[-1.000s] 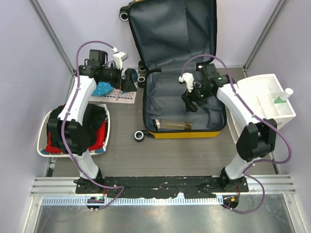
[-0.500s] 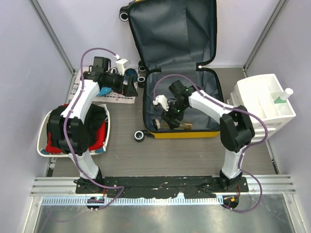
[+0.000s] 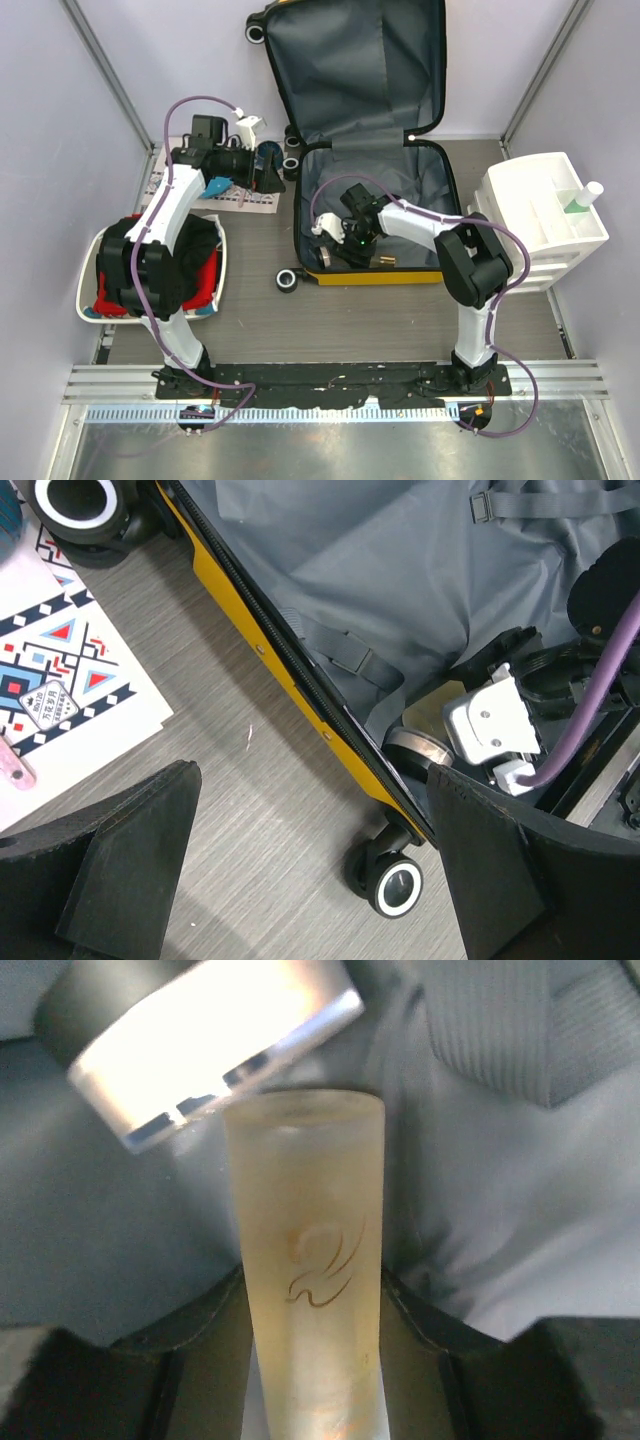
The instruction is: Open, take out, and arrange the luggage
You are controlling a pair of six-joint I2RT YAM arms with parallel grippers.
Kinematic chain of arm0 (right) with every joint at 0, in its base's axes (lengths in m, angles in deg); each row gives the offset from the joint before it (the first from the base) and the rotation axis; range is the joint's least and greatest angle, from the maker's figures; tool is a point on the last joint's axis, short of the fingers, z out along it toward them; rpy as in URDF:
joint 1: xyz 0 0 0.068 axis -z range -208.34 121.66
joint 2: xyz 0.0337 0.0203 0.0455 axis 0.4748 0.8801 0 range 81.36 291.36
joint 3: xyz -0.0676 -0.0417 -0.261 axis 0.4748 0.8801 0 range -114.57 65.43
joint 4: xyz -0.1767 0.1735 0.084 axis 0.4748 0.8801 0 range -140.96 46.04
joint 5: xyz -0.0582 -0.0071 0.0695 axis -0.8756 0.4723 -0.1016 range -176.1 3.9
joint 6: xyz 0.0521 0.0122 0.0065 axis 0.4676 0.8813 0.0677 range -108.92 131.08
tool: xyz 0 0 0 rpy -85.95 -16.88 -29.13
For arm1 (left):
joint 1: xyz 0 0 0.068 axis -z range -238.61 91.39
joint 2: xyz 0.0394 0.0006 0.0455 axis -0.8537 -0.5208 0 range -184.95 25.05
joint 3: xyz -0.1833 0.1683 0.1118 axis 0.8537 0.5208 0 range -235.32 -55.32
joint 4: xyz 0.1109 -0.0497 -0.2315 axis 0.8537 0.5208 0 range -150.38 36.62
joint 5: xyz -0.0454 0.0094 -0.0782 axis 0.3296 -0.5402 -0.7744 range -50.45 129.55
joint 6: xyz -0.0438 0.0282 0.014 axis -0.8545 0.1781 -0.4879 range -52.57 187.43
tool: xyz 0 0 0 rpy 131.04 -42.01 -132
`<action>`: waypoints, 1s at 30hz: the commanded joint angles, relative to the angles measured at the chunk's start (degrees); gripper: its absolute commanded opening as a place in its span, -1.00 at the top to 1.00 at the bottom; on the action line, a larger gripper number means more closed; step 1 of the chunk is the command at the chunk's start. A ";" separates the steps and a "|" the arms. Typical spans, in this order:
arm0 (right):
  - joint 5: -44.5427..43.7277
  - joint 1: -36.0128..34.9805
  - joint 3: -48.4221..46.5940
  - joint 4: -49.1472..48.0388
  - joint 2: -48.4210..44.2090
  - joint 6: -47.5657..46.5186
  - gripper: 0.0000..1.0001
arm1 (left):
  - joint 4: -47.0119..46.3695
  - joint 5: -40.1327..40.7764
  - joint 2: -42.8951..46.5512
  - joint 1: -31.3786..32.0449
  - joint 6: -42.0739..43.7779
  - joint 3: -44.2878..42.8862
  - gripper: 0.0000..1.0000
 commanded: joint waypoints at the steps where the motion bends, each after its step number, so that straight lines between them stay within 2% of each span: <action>1: -5.69 -0.45 2.42 -3.58 -0.12 -0.55 0.29 | -3.61 -2.38 2.00 -0.16 -0.66 -0.82 -0.99; 2: -5.87 -0.36 2.33 -3.67 -0.30 -0.55 0.43 | -3.87 -2.56 2.09 -0.16 -0.57 -0.56 -0.99; 3: -6.22 -0.36 2.24 -3.41 -1.17 -0.55 0.72 | -5.35 -2.48 2.52 -0.16 -1.44 0.14 -0.99; 5: -5.87 -0.19 1.72 -2.62 -2.49 0.24 0.98 | -7.55 -3.09 4.45 -0.16 -2.14 3.13 -0.99; 11: 3.70 4.63 -3.37 1.95 -8.21 8.39 0.98 | -10.46 -2.56 9.20 0.10 -0.48 6.65 -0.99; 15: 10.91 8.95 -9.95 4.76 -8.83 13.24 0.98 | -11.69 -4.14 12.54 0.19 6.01 9.72 -0.99; 19: 18.11 12.29 -15.06 7.40 -7.42 17.99 0.98 | -12.39 -6.95 16.14 0.80 18.65 13.85 -0.99; 20: 20.65 12.73 -16.29 9.32 -6.29 18.52 0.98 | -12.66 -7.22 16.76 1.15 25.12 14.56 -0.99; 23: 24.88 14.49 -21.57 12.49 -4.61 20.28 0.98 | -12.22 -7.74 18.87 4.48 37.36 17.11 -1.00; 24: 27.50 14.66 -24.01 15.11 -3.65 20.28 0.98 | -11.00 -7.83 19.57 7.19 47.32 18.24 -0.99; 27: 30.68 14.75 -27.36 20.93 -1.98 18.79 0.98 | -10.20 -8.10 19.32 12.57 60.37 19.05 -0.99; 30: 33.41 14.66 -28.78 26.19 -0.13 17.13 0.98 | -8.88 -7.40 16.69 16.96 68.40 17.47 -0.97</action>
